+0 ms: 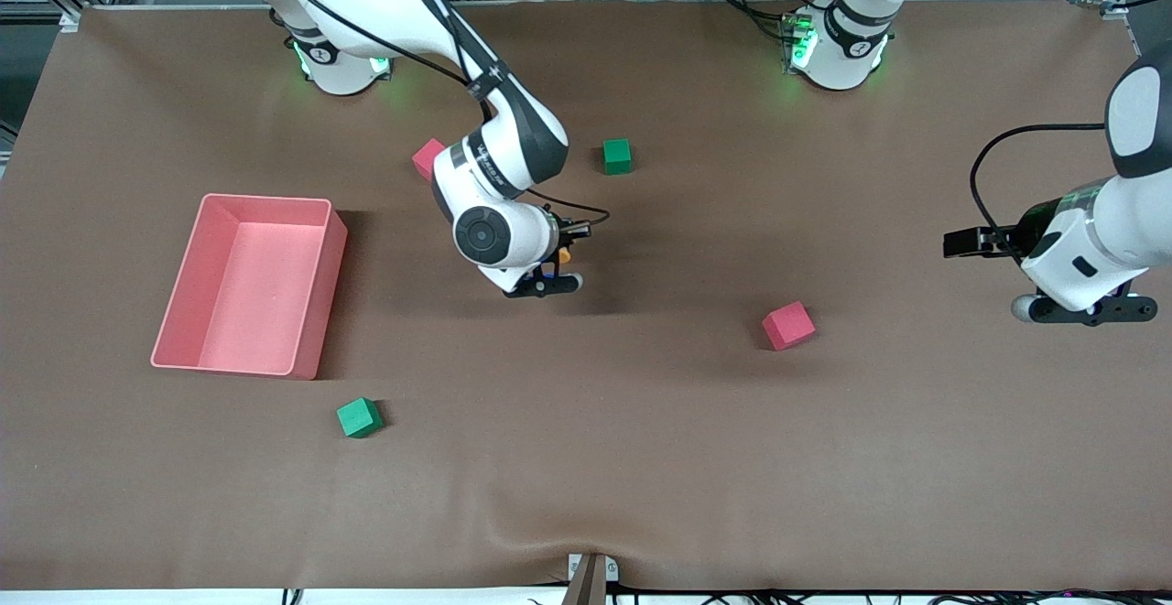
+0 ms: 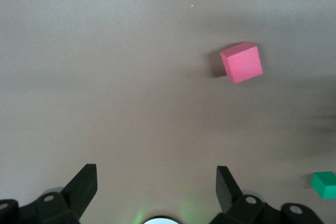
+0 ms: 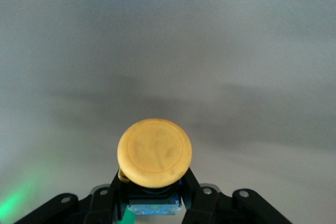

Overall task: Place and upright button with both arms
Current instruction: 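Hold the button mid-table with the right gripper while the left gripper approaches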

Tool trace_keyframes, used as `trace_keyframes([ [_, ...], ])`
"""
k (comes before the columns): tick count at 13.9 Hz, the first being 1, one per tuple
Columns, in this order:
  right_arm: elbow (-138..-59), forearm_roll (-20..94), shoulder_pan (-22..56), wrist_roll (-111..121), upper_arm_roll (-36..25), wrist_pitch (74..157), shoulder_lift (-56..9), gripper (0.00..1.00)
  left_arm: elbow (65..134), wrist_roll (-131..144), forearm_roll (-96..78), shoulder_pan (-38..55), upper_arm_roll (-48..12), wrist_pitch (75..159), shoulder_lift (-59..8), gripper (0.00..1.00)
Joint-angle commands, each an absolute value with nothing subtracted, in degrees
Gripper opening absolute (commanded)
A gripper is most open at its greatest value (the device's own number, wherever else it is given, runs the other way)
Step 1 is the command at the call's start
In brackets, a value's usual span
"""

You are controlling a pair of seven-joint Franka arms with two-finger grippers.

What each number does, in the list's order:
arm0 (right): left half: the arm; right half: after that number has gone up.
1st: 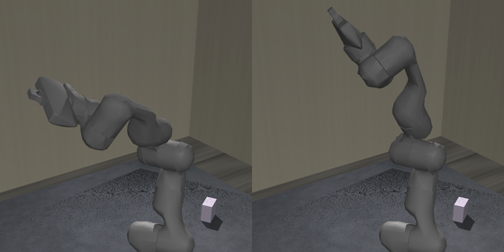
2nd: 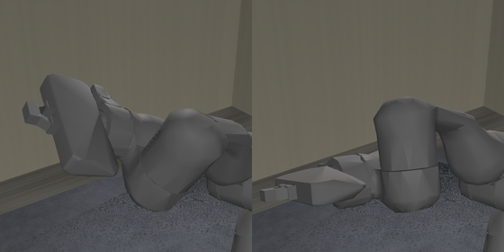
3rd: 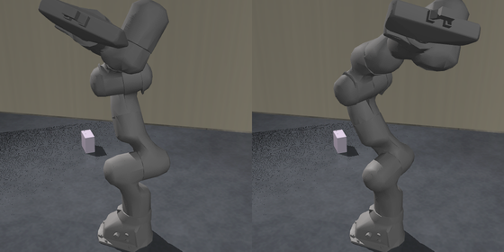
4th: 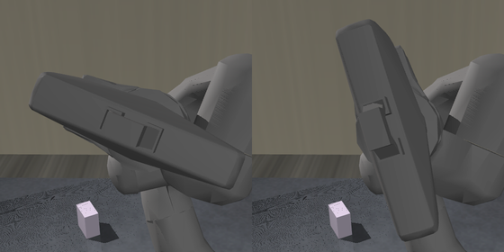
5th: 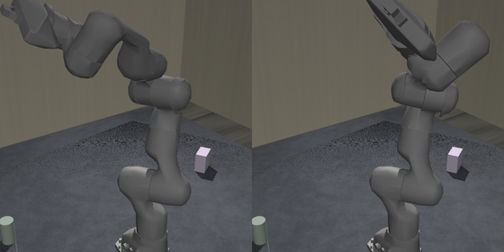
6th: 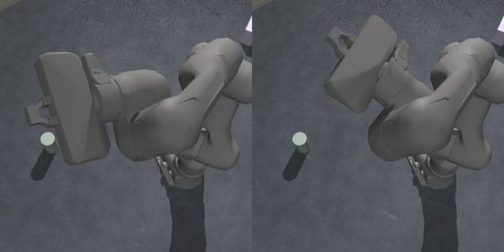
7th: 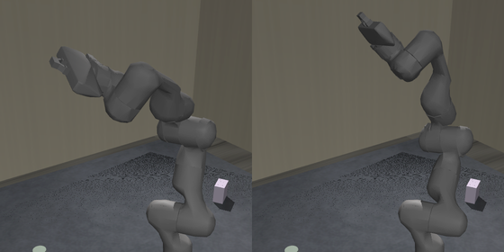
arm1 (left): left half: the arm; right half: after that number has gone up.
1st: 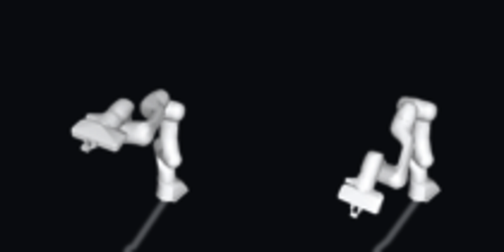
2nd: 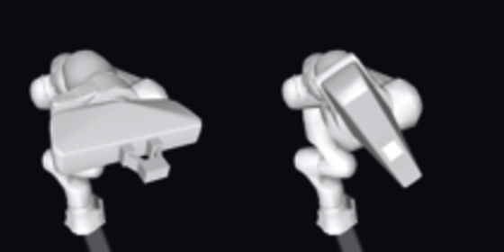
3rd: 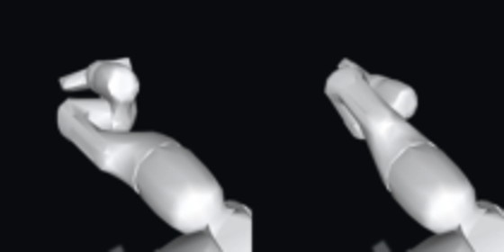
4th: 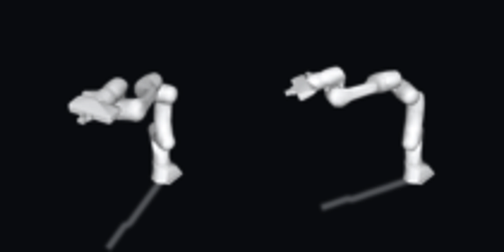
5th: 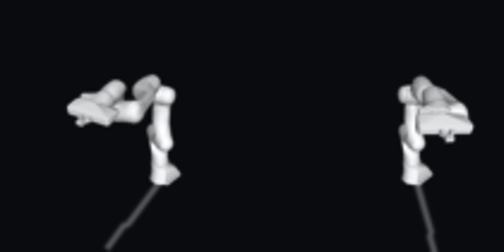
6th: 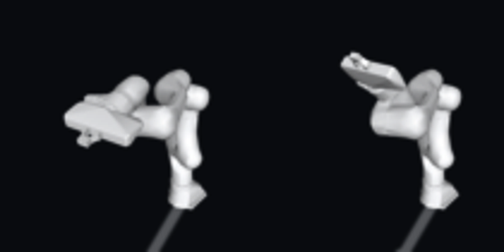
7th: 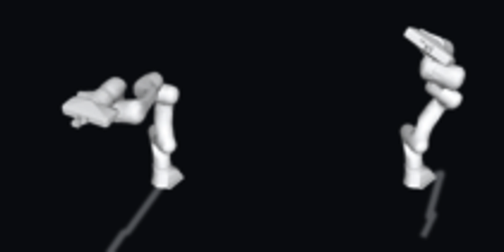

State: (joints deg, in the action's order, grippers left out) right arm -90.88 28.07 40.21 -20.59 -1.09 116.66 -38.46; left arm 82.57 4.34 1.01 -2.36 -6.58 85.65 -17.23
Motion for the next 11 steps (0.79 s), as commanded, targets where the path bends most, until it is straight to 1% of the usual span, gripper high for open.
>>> trace_keyframes([
  [1,-88.51,29.97,41.66,-21.53,-2.29,117.24,-41.83,0.15,81.56,4.65,0.35,-1.76,-6.68,87.62,-19.59,1.00],
  [2,-88.42,29.97,42.18,-21.53,-2.37,117.68,-42.71,0.17,81.56,4.75,0.35,-1.50,-6.77,88.24,-20.56,1.00],
  [6,-88.42,29.97,42.71,-21.62,-2.37,119.79,-45.08,0.19,81.56,4.83,0.35,-1.23,-7.29,91.40,-22.93,1.00],
  [7,-88.42,29.97,42.71,-21.71,-2.37,119.79,-45.35,0.23,81.56,4.92,0.35,0.07,-7.38,91.41,-23.37,1.00],
  [9,-88.42,29.97,42.71,-21.71,-2.37,119.97,-46.23,0.23,81.30,6.58,0.44,2.10,-7.29,91.84,-24.51,1.00],
  [10,-88.42,29.97,42.71,-21.71,-2.37,120.75,-46.49,0.27,81.30,8.42,0.44,3.15,-7.29,92.02,-24.87,1.00],
  [11,-88.42,29.97,42.80,-21.80,-2.37,121.98,-46.84,0.34,81.21,9.83,0.44,3.77,-7.29,92.20,-25.40,1.00],
])
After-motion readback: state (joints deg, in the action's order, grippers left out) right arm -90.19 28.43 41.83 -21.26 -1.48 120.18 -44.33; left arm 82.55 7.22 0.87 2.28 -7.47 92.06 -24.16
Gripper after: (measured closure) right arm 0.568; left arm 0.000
